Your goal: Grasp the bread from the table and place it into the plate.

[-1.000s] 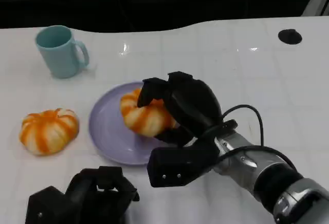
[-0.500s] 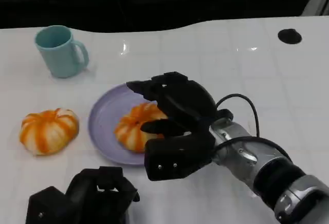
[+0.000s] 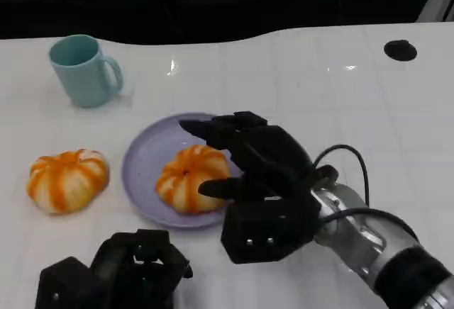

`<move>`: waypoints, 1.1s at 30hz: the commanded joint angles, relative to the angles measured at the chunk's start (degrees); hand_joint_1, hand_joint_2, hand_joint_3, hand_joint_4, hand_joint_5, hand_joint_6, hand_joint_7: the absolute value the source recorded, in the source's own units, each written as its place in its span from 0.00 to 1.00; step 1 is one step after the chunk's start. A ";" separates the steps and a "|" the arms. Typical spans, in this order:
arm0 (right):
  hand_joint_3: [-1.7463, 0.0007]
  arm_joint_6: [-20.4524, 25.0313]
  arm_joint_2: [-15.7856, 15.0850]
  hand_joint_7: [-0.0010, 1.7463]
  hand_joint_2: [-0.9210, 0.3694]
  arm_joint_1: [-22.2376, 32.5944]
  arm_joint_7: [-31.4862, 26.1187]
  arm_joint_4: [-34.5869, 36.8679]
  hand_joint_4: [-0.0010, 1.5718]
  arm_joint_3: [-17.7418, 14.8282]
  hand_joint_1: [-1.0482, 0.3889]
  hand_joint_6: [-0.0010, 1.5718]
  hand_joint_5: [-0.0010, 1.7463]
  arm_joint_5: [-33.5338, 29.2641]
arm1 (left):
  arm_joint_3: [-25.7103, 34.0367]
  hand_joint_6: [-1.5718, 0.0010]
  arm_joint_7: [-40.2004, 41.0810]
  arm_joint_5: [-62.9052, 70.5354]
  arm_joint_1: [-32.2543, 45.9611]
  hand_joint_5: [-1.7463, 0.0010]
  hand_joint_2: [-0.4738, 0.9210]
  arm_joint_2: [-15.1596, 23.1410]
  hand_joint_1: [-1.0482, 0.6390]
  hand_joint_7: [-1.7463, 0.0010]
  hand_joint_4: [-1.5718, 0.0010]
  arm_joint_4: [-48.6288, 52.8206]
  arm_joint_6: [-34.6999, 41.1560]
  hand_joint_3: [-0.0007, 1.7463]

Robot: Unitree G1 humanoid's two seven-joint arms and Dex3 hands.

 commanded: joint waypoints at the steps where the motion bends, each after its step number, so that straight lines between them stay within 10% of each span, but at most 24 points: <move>1: 0.83 -3.00 -1.58 0.05 0.00 4.79 2.88 -5.50 0.15 -3.09 0.30 0.26 0.30 5.53 | 0.34 0.11 0.02 -0.07 0.00 0.30 0.72 0.64 0.00 0.53 0.00 0.38 -0.37 0.39; 8: 0.83 -5.87 -3.08 0.12 0.00 11.86 6.45 -12.95 0.17 -6.12 0.32 0.35 0.58 11.22 | 0.31 0.10 0.08 -0.07 -0.09 0.30 0.72 0.53 0.00 0.52 0.00 0.40 -0.22 0.39; 12: 0.84 -9.59 -3.56 0.39 0.00 15.72 7.54 -14.96 0.19 -8.07 0.35 0.31 0.79 14.93 | 0.19 0.10 0.20 0.07 0.00 0.30 0.72 0.52 0.00 0.53 0.00 0.18 -0.03 0.38; 21: 0.82 -13.39 -4.98 0.80 0.00 22.80 14.24 -19.47 0.24 -12.03 0.42 0.23 0.95 23.68 | 0.02 0.11 0.25 0.30 -0.14 0.30 0.73 0.61 0.00 0.53 0.00 0.26 -0.13 0.38; 27: 0.79 -16.19 -6.08 0.80 0.00 25.40 17.38 -19.74 0.26 -13.87 0.47 0.25 1.00 26.48 | 0.00 0.10 0.18 0.04 -0.05 0.30 0.73 0.47 0.00 0.53 0.00 0.05 -0.12 0.38; 30: 0.40 -18.24 -7.04 0.77 0.27 27.26 17.88 -20.16 0.30 -15.03 0.53 0.34 1.00 26.94 | -0.09 0.10 0.39 0.02 0.11 0.30 0.73 0.37 0.00 0.53 0.00 -0.39 0.41 0.38; 33: 0.37 -18.03 -7.51 0.79 0.29 29.11 19.01 -21.39 0.31 -15.93 0.52 0.36 1.00 28.10 | -0.08 0.09 0.33 -0.03 0.11 0.30 0.73 0.37 0.00 0.53 0.00 -0.41 0.36 0.38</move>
